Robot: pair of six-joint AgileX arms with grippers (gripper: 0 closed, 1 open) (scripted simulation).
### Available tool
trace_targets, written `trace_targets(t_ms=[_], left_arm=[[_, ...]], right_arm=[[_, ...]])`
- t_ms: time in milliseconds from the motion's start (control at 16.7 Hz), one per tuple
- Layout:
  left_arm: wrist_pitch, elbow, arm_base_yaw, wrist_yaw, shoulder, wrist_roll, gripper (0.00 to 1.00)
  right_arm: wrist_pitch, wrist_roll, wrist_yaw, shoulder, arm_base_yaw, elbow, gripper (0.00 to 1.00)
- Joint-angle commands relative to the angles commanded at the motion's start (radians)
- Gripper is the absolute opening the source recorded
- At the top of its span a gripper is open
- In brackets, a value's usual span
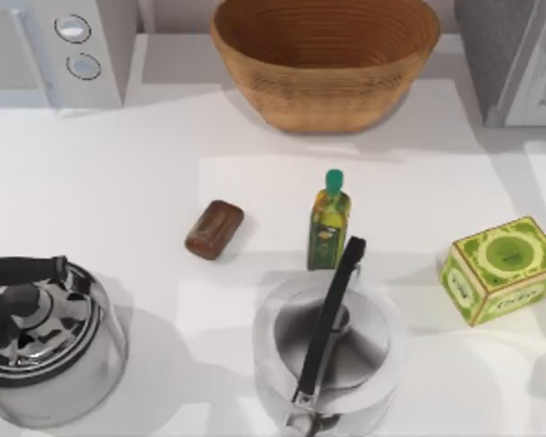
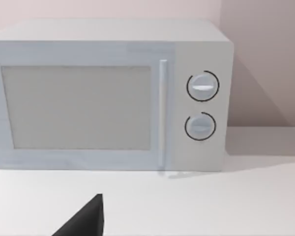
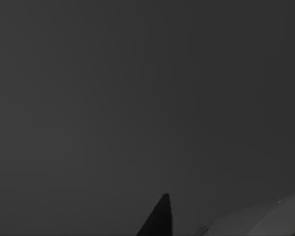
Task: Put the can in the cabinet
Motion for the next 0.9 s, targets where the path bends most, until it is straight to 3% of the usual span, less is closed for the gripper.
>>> trace_targets(t_ms=[240, 600, 900], left_arm=[[0.0, 0.0, 0.0, 0.0, 0.0, 0.0, 1.0], [0.0, 0.0, 0.0, 0.0, 0.0, 0.0, 1.0], [0.0, 0.0, 0.0, 0.0, 0.0, 0.0, 1.0]], right_arm=[[-0.056, 0.0, -0.019, 0.15, -0.023, 0.181, 0.0], [-0.07, 0.0, -0.025, 0.178, -0.029, 0.211, 0.0], [-0.07, 0.0, -0.025, 0.178, -0.029, 0.211, 0.38]])
